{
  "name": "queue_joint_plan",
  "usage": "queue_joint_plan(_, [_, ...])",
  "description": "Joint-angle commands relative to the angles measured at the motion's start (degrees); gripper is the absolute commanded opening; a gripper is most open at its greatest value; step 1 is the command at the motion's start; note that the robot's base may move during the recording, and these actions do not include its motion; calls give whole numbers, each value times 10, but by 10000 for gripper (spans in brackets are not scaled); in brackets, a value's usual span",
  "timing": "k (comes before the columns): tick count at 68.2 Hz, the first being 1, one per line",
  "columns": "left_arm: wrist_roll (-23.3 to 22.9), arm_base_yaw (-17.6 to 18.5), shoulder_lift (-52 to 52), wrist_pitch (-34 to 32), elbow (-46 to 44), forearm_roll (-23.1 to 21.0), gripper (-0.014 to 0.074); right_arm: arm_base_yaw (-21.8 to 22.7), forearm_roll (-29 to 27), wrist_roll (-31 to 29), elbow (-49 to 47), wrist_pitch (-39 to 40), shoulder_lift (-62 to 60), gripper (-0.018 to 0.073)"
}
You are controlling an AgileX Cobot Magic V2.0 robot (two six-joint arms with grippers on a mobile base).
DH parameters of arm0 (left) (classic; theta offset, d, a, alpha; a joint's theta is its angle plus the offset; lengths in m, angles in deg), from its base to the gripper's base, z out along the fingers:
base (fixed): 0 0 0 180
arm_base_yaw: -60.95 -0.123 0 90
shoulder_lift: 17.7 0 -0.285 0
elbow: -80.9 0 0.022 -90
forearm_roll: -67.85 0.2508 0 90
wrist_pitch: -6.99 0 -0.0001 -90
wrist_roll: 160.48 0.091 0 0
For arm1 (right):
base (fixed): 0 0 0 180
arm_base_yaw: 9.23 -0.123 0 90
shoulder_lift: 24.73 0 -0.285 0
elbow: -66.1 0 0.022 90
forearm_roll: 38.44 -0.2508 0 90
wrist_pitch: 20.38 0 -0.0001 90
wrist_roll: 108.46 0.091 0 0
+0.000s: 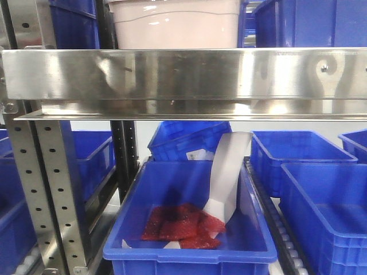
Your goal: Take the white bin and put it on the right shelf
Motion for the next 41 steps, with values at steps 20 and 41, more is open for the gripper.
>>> queue_joint_plan(20, [-2, 2, 4, -31, -17, -6, -117, -52, 318, 271, 93, 157, -1, 76])
queue_joint_plan(41, [-2, 2, 4, -31, -17, -6, -117, -52, 408, 357, 188, 123, -73, 76])
